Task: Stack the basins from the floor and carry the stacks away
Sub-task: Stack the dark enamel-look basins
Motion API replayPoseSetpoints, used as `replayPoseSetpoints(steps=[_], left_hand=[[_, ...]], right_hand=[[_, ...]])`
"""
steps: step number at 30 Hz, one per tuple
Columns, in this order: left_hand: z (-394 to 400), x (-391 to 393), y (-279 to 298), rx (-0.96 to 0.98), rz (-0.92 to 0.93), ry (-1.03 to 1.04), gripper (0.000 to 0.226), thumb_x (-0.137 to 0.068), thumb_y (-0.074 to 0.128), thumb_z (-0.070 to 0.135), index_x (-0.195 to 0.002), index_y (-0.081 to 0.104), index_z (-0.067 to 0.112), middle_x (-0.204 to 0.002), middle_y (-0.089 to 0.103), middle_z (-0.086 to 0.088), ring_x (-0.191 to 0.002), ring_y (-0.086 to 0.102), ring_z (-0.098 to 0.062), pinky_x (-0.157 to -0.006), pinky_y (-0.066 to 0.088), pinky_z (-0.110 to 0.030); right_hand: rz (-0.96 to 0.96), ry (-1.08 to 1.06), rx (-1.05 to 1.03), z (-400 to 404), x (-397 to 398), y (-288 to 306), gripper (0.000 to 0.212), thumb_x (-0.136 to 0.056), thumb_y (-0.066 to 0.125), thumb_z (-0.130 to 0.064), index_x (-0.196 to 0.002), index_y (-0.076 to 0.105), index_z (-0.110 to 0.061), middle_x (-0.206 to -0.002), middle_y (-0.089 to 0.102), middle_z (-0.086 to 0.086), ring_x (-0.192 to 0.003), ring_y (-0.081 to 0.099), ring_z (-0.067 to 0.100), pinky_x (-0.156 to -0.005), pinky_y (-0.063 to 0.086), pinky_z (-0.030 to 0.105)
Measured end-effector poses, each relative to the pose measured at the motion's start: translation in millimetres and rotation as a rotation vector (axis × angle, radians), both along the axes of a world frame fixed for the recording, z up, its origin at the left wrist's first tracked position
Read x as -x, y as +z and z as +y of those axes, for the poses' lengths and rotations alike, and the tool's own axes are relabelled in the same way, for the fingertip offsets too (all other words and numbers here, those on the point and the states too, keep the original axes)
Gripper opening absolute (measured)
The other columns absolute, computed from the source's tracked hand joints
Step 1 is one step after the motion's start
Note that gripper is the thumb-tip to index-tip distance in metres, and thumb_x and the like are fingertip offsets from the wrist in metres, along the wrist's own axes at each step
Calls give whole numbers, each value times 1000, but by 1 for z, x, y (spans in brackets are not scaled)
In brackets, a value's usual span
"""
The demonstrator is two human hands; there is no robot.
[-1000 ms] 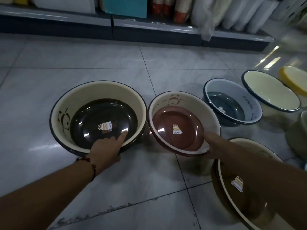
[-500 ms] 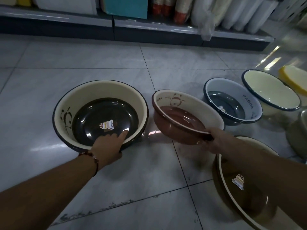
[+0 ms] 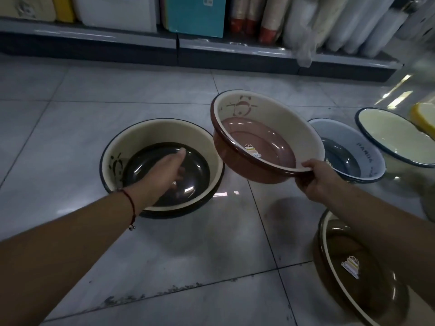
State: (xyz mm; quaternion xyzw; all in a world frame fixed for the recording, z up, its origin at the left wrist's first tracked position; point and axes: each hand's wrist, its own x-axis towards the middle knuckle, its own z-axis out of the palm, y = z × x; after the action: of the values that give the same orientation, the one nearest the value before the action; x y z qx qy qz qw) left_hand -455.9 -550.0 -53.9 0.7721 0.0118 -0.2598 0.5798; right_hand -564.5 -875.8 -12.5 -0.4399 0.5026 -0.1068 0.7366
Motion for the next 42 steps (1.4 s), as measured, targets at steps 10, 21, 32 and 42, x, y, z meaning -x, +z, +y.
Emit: replayPoseSetpoints(steps=[10,21,32,42], left_hand=[[62,-38,40,226,87,276,52,-89,58,57,-127,61,21,-118,67,-6,-101,66,-24,-88,55,-40],[140,-26,-3,-106,49,427,28,-96,60,31,-113,62,8,-95,67,-12,-88,65,-27,-77,56,-39],[132,-4,-40,-349,-142,180,41,-94,64,26,-132,51,19,-108,59,-4,-98,58,-27,-85,54,-44],[70,13,-48,-150,-170,-164,85,-82,78,12,-142,22,34,-109,52,15,-91,56,-6,-52,49,-15]], right_hand=[[-41,331,-43,88,-47,5,8,-95,55,-7,-87,58,-7,-76,67,10,-70,64,19,-48,57,26],[100,683,45,169,-71,-23,11,-98,57,-17,-104,61,-9,-91,67,9,-79,66,21,-61,60,32],[372,835,533,151,-54,-74,35,-88,66,-18,-118,54,-7,-97,59,7,-80,53,16,-63,46,27],[595,670,524,76,-23,-74,76,-78,68,3,-138,26,-12,-119,50,20,-105,56,33,-71,54,40]])
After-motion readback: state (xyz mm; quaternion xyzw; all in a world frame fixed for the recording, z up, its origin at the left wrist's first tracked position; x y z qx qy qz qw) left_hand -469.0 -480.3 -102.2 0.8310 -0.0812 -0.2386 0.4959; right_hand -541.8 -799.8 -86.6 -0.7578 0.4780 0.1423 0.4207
